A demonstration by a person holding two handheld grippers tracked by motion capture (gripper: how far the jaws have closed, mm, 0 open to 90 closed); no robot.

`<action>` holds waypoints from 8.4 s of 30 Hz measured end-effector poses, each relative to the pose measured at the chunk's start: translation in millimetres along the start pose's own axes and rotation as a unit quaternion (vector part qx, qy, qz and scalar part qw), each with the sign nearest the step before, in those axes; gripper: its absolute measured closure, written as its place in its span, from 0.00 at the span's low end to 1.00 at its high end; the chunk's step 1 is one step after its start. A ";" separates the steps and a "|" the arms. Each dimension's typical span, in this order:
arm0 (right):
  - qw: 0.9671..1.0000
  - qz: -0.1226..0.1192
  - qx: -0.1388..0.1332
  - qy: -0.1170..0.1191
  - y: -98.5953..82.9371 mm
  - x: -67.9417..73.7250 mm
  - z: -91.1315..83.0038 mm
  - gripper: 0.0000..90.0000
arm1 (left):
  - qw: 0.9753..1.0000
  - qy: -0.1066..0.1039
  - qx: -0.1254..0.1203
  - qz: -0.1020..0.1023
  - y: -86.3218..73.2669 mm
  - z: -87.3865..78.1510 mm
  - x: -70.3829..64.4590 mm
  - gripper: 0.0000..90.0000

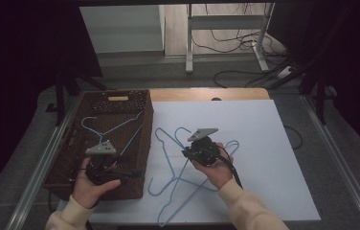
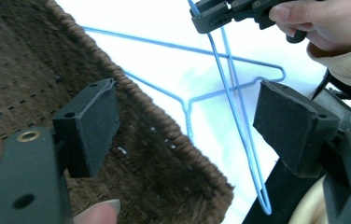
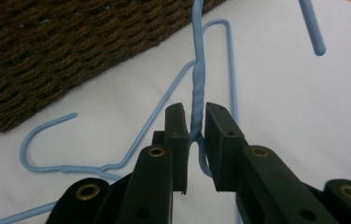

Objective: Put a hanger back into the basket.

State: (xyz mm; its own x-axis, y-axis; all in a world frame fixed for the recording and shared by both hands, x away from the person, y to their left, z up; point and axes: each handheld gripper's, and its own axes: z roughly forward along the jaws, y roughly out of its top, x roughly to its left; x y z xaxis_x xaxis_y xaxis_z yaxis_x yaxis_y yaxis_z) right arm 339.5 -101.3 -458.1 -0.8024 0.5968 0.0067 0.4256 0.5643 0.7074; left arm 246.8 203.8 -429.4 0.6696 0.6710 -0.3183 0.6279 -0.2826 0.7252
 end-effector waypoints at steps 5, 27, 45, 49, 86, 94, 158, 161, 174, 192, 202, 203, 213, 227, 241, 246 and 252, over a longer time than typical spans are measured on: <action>1.000 -0.001 -0.016 0.001 -3.2 0.7 -11.1 0.88 | 1.000 -0.013 0.008 0.007 5.1 8.1 -6.1 0.25; 0.999 -0.003 -0.041 0.001 -4.1 3.7 -26.5 0.88 | 0.996 -0.041 0.080 0.028 30.2 79.2 -38.3 0.29; 0.998 0.004 -0.056 0.003 -1.4 3.9 -36.2 0.88 | 0.991 -0.006 0.136 0.010 39.1 117.9 -56.4 0.44; 0.998 0.005 -0.058 0.004 -1.7 3.1 -37.6 0.88 | 0.989 -0.004 0.146 0.007 37.7 124.8 -56.6 0.57; 0.982 0.039 -0.174 0.068 -27.5 -23.2 -86.4 0.36 | 0.994 -0.088 0.043 -0.042 43.0 93.2 -51.0 0.96; 0.979 0.058 -0.189 0.057 -52.7 -41.3 -102.5 0.31 | 0.994 -0.099 0.021 -0.043 50.0 78.2 -51.9 0.96; 0.990 0.083 -0.112 0.014 -88.4 -65.4 -95.0 0.27 | 0.983 -0.078 -0.136 -0.091 52.5 -65.5 43.7 0.96; 0.990 0.085 -0.110 0.014 -88.9 -65.8 -95.1 0.27 | 0.983 -0.075 -0.136 -0.093 50.2 -67.6 49.0 0.96; 0.990 0.086 -0.112 0.006 -89.7 -67.2 -96.1 0.27 | 0.982 -0.061 -0.146 -0.107 41.0 -76.8 65.1 0.96; 0.989 0.086 -0.116 -0.002 -89.6 -67.3 -97.0 0.28 | 0.979 -0.039 -0.147 -0.137 24.8 -81.4 94.7 0.96; 0.990 0.086 -0.116 -0.002 -89.3 -66.9 -97.0 0.28 | 0.980 -0.023 -0.131 -0.148 15.5 -74.3 108.1 0.96; 0.989 0.086 -0.117 -0.002 -89.3 -66.9 -97.0 0.28 | 0.980 -0.023 -0.131 -0.150 14.7 -73.0 109.2 0.96; 0.990 0.086 -0.116 -0.003 -89.7 -67.4 -97.3 0.28 | 0.981 -0.020 -0.112 -0.159 7.7 -60.8 116.8 0.95; 0.990 0.082 -0.112 -0.003 -88.9 -66.9 -96.4 0.28 | 0.982 -0.014 -0.096 -0.163 9.1 -45.2 123.8 0.95; 0.990 0.081 -0.113 -0.005 -88.8 -66.2 -96.7 0.28 | 0.982 0.014 -0.067 -0.177 -2.1 -32.1 134.5 0.95; 0.990 0.082 -0.113 -0.004 -88.8 -66.5 -97.8 0.28 | 0.975 0.102 -0.036 -0.192 -3.9 -36.6 137.3 0.81; 0.990 0.083 -0.116 -0.006 -89.0 -67.9 -98.9 0.27 | 0.972 0.152 -0.050 -0.172 -1.4 -47.2 129.0 0.46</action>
State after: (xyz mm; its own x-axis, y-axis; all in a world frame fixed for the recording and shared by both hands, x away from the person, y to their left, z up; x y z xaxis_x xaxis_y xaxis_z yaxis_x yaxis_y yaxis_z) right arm 314.7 -248.5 -451.6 -0.7238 0.6780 0.1282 0.4418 0.3127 0.8408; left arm 313.5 323.1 -442.6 0.2687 0.8899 -0.3685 0.7425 0.0523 0.6678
